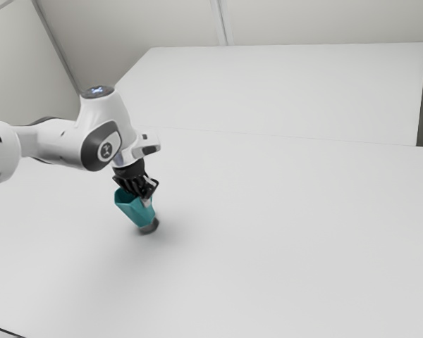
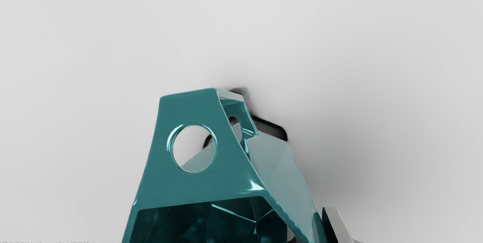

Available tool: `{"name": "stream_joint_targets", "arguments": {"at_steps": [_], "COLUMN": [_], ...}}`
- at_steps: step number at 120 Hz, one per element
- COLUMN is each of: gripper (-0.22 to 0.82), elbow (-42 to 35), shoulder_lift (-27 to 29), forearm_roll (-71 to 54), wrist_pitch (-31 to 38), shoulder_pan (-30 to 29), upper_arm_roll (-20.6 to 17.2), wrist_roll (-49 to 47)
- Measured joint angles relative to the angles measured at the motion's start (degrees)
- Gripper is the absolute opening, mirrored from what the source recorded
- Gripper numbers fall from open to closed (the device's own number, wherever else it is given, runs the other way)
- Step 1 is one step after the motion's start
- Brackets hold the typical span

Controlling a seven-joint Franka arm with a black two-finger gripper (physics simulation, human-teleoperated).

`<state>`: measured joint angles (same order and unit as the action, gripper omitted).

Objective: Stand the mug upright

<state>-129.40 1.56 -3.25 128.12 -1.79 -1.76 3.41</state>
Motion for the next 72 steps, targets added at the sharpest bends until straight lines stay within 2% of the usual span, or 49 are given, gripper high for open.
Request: {"name": "stream_joint_targets", "arguments": {"at_steps": [21,53,58,72], "gripper": [-0.17,-0.07,-0.02,0.22], "elbow": [0.4,0.7,0.8,1.0], "shoulder_lift": [-1.8,-2.9,-2.9,-2.9], "forearm_roll": [-0.1,0.6,0.7,1.0], "wrist_pitch": [0.3,0.3,0.3,0.3], "shoulder_pan": [0.1,0.1,0.0,0.0], "upper_arm_roll": [0.0,0.0,0.0,0.0], "wrist_roll": [-2.9,-5.3,-5.6,-6.2]}}
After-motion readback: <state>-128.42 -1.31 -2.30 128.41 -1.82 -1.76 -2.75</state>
